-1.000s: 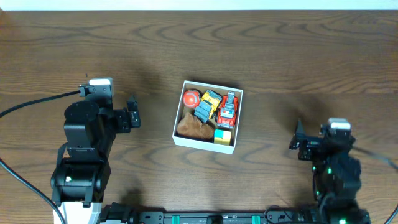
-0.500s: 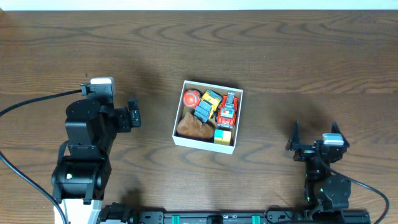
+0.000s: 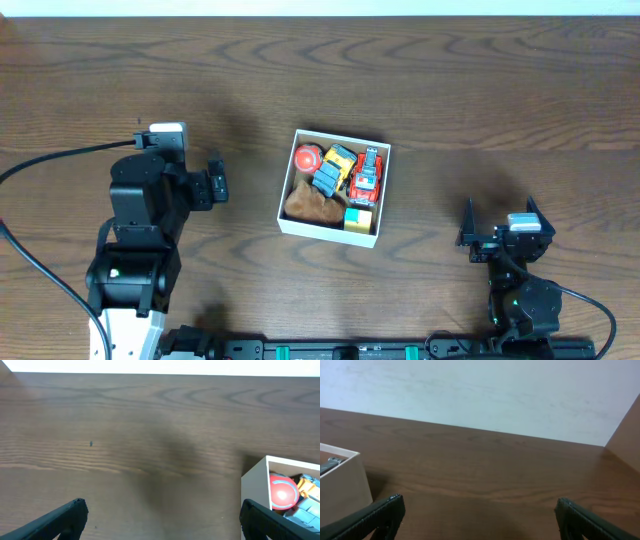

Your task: Pack container

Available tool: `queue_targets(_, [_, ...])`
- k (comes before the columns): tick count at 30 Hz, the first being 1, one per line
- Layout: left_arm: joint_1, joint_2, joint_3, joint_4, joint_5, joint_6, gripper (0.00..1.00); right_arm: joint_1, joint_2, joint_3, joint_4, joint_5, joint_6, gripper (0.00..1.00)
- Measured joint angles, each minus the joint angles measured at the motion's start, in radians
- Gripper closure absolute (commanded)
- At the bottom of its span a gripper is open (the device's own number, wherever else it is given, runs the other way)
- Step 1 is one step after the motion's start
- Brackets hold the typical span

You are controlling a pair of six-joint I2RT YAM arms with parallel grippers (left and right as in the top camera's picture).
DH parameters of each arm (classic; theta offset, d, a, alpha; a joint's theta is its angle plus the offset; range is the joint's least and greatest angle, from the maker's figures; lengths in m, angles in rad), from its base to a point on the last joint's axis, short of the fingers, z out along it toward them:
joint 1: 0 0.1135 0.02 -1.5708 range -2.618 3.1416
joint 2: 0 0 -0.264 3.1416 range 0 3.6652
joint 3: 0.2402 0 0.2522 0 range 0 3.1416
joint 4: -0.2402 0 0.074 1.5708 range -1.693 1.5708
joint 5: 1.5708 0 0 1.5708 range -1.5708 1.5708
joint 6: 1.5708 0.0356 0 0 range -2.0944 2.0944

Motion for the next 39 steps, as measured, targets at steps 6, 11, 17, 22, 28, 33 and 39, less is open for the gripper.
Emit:
queue_targets(6, [0.000, 0.016, 0.000, 0.000, 0.000, 0.000, 0.02, 0.000, 0.000, 0.000, 0.000, -0.002, -0.002, 0.01])
queue_targets(11, [0.000, 0.025, 0.000, 0.000, 0.000, 0.000, 0.02, 0.000, 0.000, 0.000, 0.000, -0.003, -0.003, 0.01])
queue_targets(17, [-0.002, 0.026, 0.000, -0.001, 0.000, 0.000, 0.02, 0.000, 0.000, 0.000, 0.000, -0.003, -0.003, 0.01])
queue_targets(22, [-0.011, -0.004, 0.000, -0.024, 0.000, 0.000, 0.02, 0.000, 0.000, 0.000, 0.000, -0.003, -0.003, 0.01])
queue_targets(28, [-0.011, -0.133, -0.035, -0.072, 0.000, 0.001, 0.02, 0.000, 0.000, 0.000, 0.000, -0.003, -0.003, 0.01])
queue_targets(33, [-0.011, -0.337, -0.212, 0.002, 0.000, 0.001, 0.02, 0.000, 0.000, 0.000, 0.000, -0.003, -0.003, 0.01])
queue_targets(39, [-0.011, -0.501, -0.477, 0.259, 0.000, 0.000, 0.02, 0.000, 0.000, 0.000, -0.001, -0.003, -0.003, 0.01])
